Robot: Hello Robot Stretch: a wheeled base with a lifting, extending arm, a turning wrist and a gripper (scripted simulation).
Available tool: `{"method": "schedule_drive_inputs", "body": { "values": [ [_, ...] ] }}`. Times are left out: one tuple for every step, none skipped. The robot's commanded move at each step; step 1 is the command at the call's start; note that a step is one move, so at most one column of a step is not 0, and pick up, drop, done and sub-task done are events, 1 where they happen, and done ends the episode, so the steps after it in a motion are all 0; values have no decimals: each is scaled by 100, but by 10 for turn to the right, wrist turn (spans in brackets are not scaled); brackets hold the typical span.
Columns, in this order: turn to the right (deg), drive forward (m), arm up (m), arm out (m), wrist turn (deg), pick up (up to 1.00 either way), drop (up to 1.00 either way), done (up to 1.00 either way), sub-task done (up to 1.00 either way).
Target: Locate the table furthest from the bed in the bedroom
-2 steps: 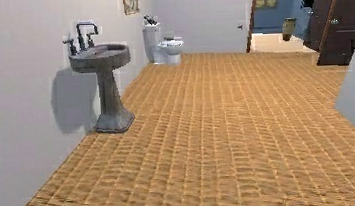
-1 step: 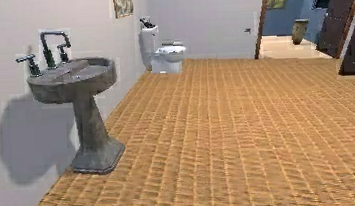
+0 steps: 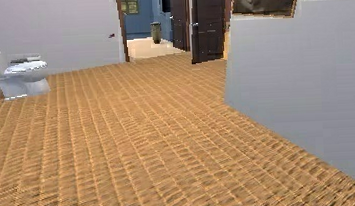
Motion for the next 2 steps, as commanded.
{"method": "schedule_drive_inputs", "body": {
  "values": [
    [0,100,0,0,0,0,0,0,0],
    [30,0,0,0,0,0,0,0,0]
  ]
}}
